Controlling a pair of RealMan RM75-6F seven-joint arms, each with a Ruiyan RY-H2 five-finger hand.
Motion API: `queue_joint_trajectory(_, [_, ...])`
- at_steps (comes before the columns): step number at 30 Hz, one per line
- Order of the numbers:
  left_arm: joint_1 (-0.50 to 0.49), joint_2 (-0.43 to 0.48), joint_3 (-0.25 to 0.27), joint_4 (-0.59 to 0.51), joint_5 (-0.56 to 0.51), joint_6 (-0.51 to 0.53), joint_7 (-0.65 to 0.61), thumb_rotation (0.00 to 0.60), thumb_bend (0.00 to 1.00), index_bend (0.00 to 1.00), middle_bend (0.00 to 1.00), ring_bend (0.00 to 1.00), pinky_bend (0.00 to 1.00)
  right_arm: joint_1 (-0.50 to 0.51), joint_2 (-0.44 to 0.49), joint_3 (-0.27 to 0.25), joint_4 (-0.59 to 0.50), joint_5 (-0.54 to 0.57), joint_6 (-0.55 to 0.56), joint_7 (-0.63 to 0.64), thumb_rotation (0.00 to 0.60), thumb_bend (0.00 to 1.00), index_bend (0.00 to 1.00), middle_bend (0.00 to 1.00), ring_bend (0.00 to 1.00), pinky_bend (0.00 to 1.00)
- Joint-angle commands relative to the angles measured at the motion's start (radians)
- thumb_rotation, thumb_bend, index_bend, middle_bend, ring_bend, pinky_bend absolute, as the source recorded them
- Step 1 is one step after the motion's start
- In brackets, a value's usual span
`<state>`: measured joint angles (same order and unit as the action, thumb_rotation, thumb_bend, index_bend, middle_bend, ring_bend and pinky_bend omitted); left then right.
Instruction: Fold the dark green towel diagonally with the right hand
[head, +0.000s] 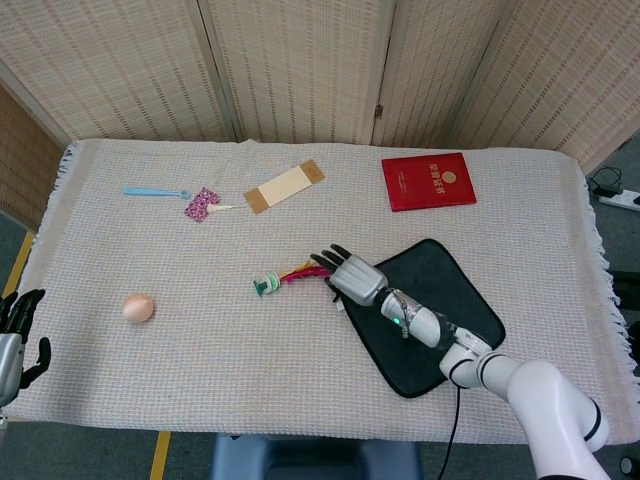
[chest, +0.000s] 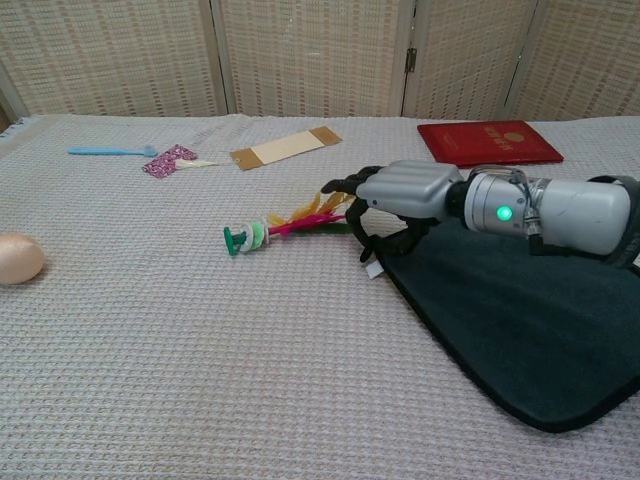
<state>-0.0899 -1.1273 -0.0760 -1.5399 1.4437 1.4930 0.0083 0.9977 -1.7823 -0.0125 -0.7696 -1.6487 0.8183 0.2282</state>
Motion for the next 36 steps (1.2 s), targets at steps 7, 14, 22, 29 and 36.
queue_joint_trajectory(7, [0.000,-0.001,0.003,-0.001,0.005,0.000,0.003,0.600,0.67,0.05,0.13,0.03,0.00,-0.024,0.031,0.000,-0.029,0.009,0.043,0.003,0.600,0.55,0.63,0.00,0.01,0.00])
queue_joint_trajectory(14, [-0.001,-0.004,0.005,-0.002,0.007,-0.002,0.010,0.600,0.66,0.05,0.13,0.03,0.00,-0.064,0.072,-0.009,-0.072,0.009,0.103,0.013,0.600,0.55,0.63,0.00,0.01,0.00])
queue_joint_trajectory(22, [0.001,-0.008,0.009,-0.005,0.015,0.002,0.019,0.600,0.66,0.05,0.13,0.03,0.00,-0.103,0.124,-0.018,-0.132,0.009,0.153,0.016,0.600,0.55,0.63,0.00,0.01,0.00])
queue_joint_trajectory(29, [0.001,-0.007,0.012,-0.010,0.023,0.005,0.023,0.600,0.66,0.05,0.13,0.03,0.00,-0.166,0.198,-0.041,-0.233,0.004,0.219,-0.011,0.600,0.55,0.63,0.00,0.01,0.00])
queue_joint_trajectory(36, [-0.002,-0.008,0.014,-0.007,0.022,-0.003,0.023,0.600,0.66,0.05,0.13,0.03,0.00,-0.285,0.324,-0.112,-0.358,-0.005,0.297,-0.102,0.600,0.55,0.64,0.00,0.01,0.00])
